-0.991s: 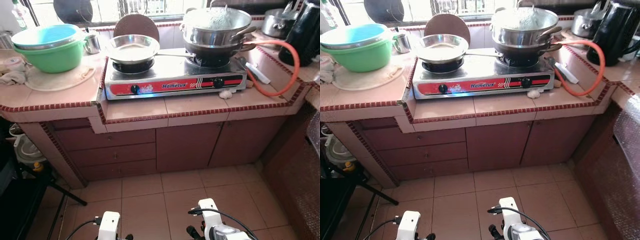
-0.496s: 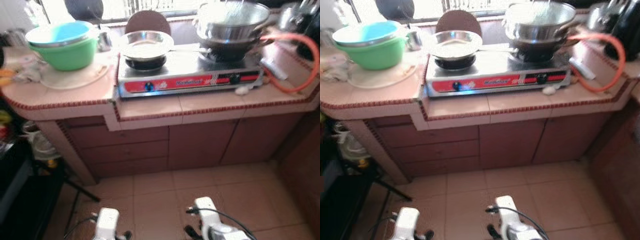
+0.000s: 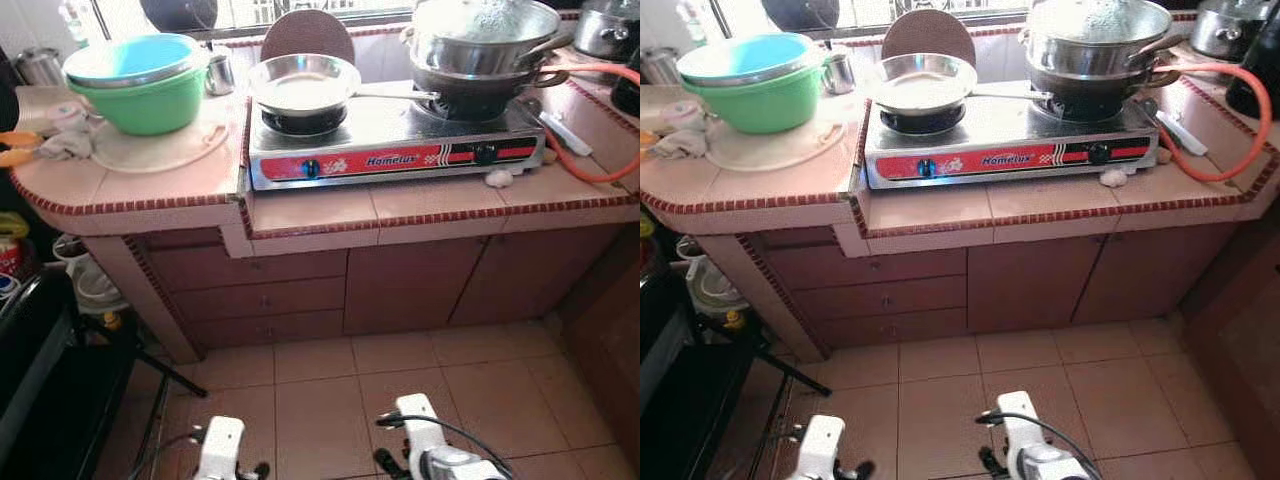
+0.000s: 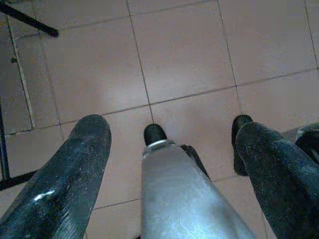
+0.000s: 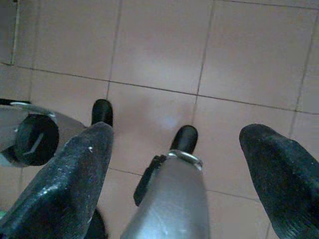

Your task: Kitchen organization

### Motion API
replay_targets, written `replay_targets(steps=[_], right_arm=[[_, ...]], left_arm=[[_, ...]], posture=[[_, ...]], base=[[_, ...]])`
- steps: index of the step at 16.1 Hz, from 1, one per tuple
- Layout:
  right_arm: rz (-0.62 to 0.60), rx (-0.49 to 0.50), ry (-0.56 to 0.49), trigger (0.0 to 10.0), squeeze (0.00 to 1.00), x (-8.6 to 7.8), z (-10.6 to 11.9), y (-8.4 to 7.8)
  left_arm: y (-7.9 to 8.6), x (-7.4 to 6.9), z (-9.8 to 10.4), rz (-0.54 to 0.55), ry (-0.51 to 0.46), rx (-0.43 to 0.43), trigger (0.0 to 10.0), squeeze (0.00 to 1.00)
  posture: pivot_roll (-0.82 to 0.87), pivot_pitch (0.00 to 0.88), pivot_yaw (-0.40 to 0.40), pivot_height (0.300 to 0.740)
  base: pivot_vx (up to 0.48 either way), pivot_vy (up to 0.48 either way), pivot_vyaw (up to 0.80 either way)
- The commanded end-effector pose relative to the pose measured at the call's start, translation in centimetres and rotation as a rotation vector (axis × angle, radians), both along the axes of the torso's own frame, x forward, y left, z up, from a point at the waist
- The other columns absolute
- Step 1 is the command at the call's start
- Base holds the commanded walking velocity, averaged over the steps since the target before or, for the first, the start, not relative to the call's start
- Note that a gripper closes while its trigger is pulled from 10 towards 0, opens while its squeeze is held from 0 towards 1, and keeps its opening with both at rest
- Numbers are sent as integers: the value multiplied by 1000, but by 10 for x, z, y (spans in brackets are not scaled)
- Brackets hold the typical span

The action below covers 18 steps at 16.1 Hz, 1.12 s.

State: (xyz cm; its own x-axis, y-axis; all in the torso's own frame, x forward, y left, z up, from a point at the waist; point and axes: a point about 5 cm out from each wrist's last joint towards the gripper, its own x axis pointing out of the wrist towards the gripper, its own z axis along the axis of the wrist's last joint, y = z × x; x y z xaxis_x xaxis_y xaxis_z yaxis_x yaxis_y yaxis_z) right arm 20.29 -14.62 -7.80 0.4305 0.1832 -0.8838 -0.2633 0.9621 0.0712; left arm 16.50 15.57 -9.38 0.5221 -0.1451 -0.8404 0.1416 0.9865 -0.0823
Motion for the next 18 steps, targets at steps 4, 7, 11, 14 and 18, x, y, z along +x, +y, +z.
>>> replay_targets(steps=[4, 7, 11, 14, 18], right_arm=[[20, 17, 9, 10000, 0, -2, -1, 7], [6, 19, 6, 10000, 0, -2, -1, 7], [-57, 29, 5, 10000, 0, -1, 0, 3], [-154, 66, 0, 10000, 0, 3, 1, 1], [-196, 74, -14, 10000, 0, 6, 3, 2]], left_arm=[[8, -2, 0, 5, -1, 24, 10000, 0], [9, -3, -1, 10, -2, 32, 10000, 0], [10, -1, 0, 40, -8, 41, 10000, 0], [11, 7, 4, 80, -35, 41, 10000, 0], [8, 16, 7, 93, -47, 39, 10000, 0]], posture=[[-109, 19, 47, 740], [-108, 21, 44, 740], [-113, 23, 44, 740], [-116, 24, 47, 740], [-127, 26, 52, 740]], base=[[0, 0, 0], [0, 0, 0], [0, 0, 0], [0, 0, 0], [0, 0, 0]])
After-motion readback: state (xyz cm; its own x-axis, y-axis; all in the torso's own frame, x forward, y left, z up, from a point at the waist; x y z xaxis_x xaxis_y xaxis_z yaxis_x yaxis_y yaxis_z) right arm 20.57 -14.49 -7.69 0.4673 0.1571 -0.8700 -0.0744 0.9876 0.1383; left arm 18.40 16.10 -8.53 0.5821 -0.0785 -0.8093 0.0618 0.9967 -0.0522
